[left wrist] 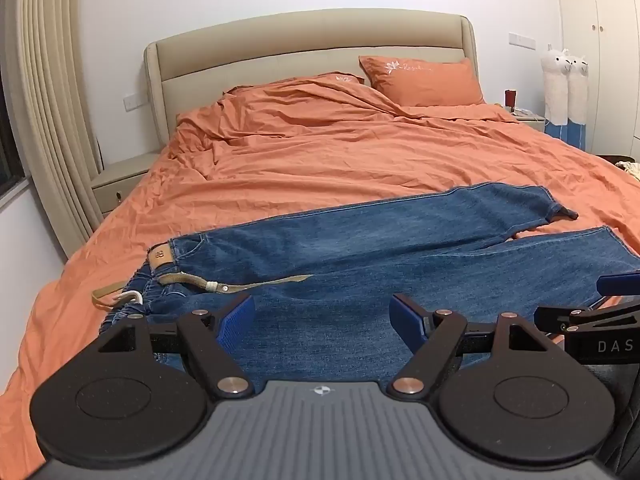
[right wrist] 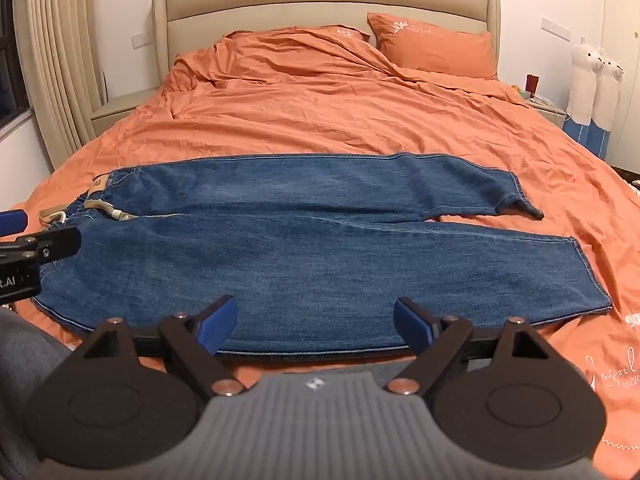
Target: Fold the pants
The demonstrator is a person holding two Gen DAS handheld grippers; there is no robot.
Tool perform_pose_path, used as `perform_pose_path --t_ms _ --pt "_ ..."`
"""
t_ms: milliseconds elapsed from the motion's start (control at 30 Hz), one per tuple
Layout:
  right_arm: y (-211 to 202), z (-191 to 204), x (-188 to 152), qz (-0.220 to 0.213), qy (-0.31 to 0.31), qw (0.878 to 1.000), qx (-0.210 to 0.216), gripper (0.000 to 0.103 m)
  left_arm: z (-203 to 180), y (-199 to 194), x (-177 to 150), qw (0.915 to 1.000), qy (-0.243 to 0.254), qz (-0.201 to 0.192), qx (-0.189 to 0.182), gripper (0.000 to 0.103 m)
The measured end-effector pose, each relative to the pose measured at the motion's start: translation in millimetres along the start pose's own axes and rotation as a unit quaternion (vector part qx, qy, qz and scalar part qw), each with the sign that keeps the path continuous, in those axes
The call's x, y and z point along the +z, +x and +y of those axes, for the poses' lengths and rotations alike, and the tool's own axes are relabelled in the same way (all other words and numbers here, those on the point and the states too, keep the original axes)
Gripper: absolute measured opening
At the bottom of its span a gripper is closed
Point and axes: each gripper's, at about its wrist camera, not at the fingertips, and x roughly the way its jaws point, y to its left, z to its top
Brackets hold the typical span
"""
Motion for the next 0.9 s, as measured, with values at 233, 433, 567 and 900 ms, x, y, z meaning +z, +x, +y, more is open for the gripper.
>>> perform_pose_path --t_ms 233,433,567,900 --pt "-0.5 1.2 0.2 0.001 0.000 1.000 0.002 0.082 0.2 0.0 0.1 1.0000 -0.003 0.001 -0.002 0.090" --pt "-0.8 1.2 0.3 0.003 0.000 1.000 0.002 0.082 -0.6 0.3 0.2 1.0000 -0.005 0.002 -0.002 0.090" --pt "0.1 2.0 -0.7 0.004 -0.001 1.000 0.002 0.082 -0.6 -0.4 0.4 1.0000 -0.004 0.001 -0.004 0.090" --pt "1.3 2.1 -2.5 0.005 -0.001 1.000 0.001 0.082 -4.1 0.6 -1.6 1.0000 -0.005 0.003 -0.004 0.090"
